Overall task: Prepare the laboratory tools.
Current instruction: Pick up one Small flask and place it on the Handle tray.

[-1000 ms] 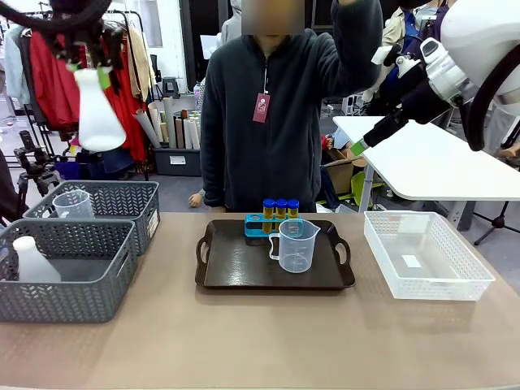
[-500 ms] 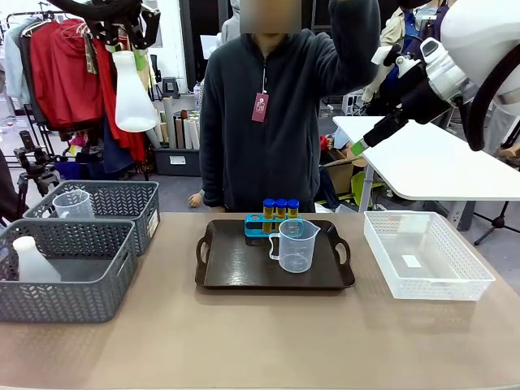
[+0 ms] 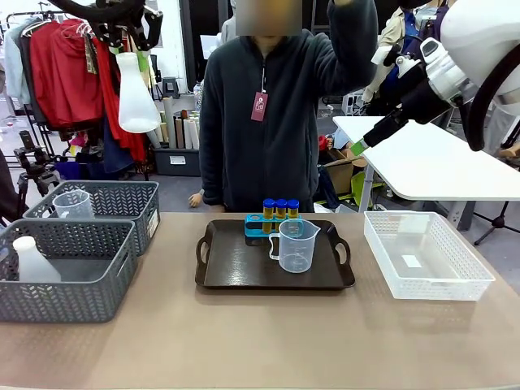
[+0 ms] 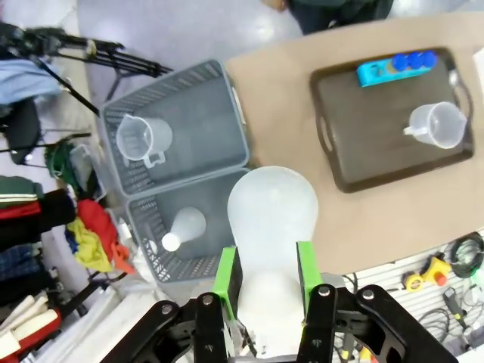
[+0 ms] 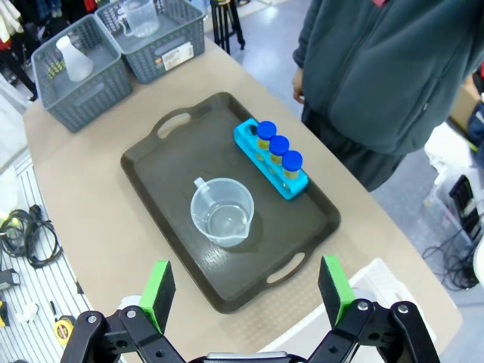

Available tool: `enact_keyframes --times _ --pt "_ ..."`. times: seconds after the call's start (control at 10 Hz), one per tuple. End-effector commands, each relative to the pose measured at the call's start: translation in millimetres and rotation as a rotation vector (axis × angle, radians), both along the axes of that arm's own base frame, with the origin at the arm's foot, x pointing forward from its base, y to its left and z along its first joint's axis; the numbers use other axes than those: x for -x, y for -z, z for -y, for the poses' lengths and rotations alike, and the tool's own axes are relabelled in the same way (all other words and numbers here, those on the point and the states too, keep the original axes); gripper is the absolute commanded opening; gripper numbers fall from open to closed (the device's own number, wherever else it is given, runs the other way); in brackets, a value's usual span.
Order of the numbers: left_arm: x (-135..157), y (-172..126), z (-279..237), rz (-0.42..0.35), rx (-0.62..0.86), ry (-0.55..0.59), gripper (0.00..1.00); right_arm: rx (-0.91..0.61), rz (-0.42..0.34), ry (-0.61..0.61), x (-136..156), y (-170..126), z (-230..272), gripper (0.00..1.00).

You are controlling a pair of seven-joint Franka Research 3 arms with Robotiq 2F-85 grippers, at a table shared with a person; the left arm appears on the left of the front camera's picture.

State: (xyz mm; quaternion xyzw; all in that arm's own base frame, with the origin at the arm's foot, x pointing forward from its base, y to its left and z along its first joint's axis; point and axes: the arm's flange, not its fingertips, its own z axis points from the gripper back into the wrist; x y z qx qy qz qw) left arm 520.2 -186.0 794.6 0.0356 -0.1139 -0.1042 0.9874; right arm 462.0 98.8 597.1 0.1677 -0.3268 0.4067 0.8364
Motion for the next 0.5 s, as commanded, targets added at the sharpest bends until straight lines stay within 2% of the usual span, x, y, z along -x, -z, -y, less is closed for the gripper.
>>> enact_keyframes --times 0.0,0.4 --pt "-9.4 35.6 7.1 -0.022 0.043 0.022 0.00 -0.024 0.001 -0.006 -0.8 -0.9 1.1 1.00" --pt "-32.4 89.5 28.5 -0.049 0.089 0.072 0.00 -0.024 0.001 -0.006 -0.8 -0.9 1.1 1.00"
